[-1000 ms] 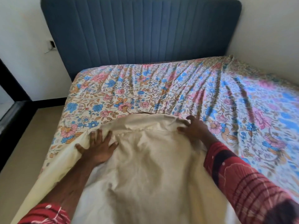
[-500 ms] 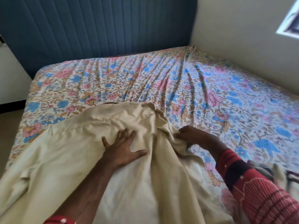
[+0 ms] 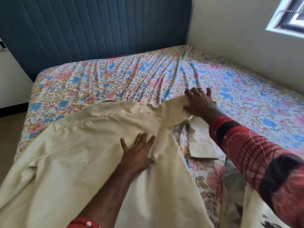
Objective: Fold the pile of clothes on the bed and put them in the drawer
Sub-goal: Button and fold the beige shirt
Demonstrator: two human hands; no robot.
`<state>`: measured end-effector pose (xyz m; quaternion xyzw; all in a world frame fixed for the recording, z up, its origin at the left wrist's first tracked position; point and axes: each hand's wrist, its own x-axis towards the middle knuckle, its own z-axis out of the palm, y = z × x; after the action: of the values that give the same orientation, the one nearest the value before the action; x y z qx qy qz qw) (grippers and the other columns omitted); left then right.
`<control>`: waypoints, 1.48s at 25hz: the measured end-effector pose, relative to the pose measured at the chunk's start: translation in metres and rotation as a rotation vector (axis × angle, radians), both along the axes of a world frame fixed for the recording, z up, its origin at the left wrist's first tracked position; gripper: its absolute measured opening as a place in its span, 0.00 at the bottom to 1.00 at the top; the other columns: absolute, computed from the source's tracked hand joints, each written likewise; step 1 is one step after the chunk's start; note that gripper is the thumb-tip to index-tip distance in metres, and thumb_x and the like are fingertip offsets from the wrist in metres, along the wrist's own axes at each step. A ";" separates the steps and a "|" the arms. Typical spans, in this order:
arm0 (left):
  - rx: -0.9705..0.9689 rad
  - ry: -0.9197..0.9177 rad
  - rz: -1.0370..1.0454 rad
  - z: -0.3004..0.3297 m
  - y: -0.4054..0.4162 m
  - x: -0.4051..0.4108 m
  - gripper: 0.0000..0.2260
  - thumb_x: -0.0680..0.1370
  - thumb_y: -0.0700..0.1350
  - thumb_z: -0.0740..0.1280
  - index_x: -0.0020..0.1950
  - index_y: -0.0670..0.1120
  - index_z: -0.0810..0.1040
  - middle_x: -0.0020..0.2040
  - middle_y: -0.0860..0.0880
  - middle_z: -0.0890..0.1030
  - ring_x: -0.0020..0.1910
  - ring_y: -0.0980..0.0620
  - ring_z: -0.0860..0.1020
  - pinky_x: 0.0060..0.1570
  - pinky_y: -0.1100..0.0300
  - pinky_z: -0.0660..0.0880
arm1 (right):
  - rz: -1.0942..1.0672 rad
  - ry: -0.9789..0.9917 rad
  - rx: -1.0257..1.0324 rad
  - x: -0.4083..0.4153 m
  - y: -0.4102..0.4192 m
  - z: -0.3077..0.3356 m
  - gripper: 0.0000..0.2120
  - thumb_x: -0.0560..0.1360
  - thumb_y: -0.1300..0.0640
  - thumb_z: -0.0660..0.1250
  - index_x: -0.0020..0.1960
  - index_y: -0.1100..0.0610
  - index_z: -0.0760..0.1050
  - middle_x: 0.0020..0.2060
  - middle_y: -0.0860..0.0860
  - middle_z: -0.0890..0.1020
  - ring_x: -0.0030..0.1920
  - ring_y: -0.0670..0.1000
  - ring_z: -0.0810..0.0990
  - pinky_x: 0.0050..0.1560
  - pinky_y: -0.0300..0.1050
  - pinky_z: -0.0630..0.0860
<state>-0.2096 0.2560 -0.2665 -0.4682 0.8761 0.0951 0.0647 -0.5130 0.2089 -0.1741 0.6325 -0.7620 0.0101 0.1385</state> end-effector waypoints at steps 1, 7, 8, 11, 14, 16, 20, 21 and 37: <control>-0.004 0.008 -0.002 -0.002 0.007 -0.001 0.38 0.82 0.61 0.60 0.82 0.60 0.38 0.83 0.52 0.37 0.82 0.55 0.38 0.70 0.24 0.37 | -0.043 -0.062 -0.011 0.013 0.012 -0.009 0.26 0.74 0.48 0.73 0.66 0.55 0.69 0.64 0.57 0.76 0.65 0.62 0.75 0.66 0.66 0.66; 0.028 0.023 -0.117 -0.001 0.056 -0.007 0.35 0.82 0.63 0.59 0.83 0.57 0.45 0.84 0.52 0.42 0.82 0.56 0.38 0.71 0.26 0.35 | -0.262 -0.746 0.243 0.103 0.132 -0.075 0.27 0.78 0.50 0.70 0.70 0.62 0.67 0.63 0.63 0.78 0.64 0.65 0.77 0.60 0.52 0.74; 0.068 0.029 -0.131 -0.002 0.069 -0.007 0.34 0.82 0.63 0.58 0.83 0.58 0.46 0.84 0.53 0.42 0.82 0.56 0.39 0.72 0.26 0.36 | -0.286 -0.740 0.286 0.115 0.155 -0.080 0.30 0.78 0.47 0.70 0.71 0.64 0.66 0.64 0.63 0.77 0.65 0.64 0.76 0.61 0.51 0.73; 0.118 0.066 -0.122 -0.016 0.107 0.002 0.33 0.82 0.64 0.57 0.83 0.58 0.47 0.84 0.53 0.43 0.82 0.57 0.40 0.73 0.27 0.37 | -0.368 -0.777 0.316 0.137 0.216 -0.088 0.33 0.76 0.42 0.72 0.69 0.64 0.68 0.64 0.63 0.78 0.64 0.63 0.77 0.59 0.50 0.74; 0.134 0.089 -0.114 -0.020 0.135 0.009 0.33 0.82 0.63 0.57 0.83 0.59 0.47 0.84 0.54 0.43 0.81 0.58 0.40 0.74 0.30 0.38 | -0.389 -0.886 0.287 0.149 0.262 -0.087 0.30 0.74 0.44 0.75 0.65 0.61 0.70 0.61 0.61 0.79 0.63 0.61 0.78 0.55 0.48 0.74; 0.129 0.102 -0.140 -0.017 0.151 0.019 0.33 0.82 0.61 0.59 0.83 0.59 0.48 0.84 0.55 0.44 0.82 0.59 0.41 0.76 0.32 0.39 | -0.360 -0.896 0.274 0.152 0.293 -0.085 0.29 0.74 0.47 0.76 0.64 0.60 0.68 0.59 0.60 0.79 0.60 0.61 0.78 0.55 0.48 0.75; 0.055 0.419 0.024 -0.005 0.175 0.079 0.24 0.81 0.54 0.66 0.77 0.53 0.71 0.78 0.52 0.69 0.77 0.55 0.66 0.75 0.45 0.63 | -0.349 -1.000 0.162 0.144 0.344 -0.088 0.23 0.76 0.48 0.75 0.64 0.58 0.72 0.51 0.50 0.80 0.47 0.50 0.80 0.42 0.44 0.75; 0.006 0.536 0.126 0.002 0.179 0.104 0.19 0.80 0.53 0.67 0.70 0.50 0.78 0.70 0.50 0.79 0.69 0.51 0.76 0.68 0.49 0.72 | -0.354 -1.047 0.123 0.147 0.352 -0.087 0.20 0.77 0.48 0.74 0.62 0.57 0.75 0.49 0.50 0.81 0.45 0.49 0.81 0.40 0.44 0.76; 0.454 1.068 1.145 -0.003 0.254 0.296 0.14 0.79 0.43 0.72 0.64 0.43 0.80 0.56 0.44 0.85 0.59 0.42 0.82 0.65 0.41 0.75 | -0.261 -1.572 -0.246 0.180 0.388 -0.082 0.09 0.77 0.59 0.73 0.56 0.57 0.80 0.44 0.54 0.85 0.42 0.54 0.84 0.36 0.44 0.80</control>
<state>0.0867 0.5103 -0.2693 -0.7105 0.3730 0.4992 -0.3270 -0.3328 0.5965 -0.2563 0.3265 -0.6979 0.5196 -0.3693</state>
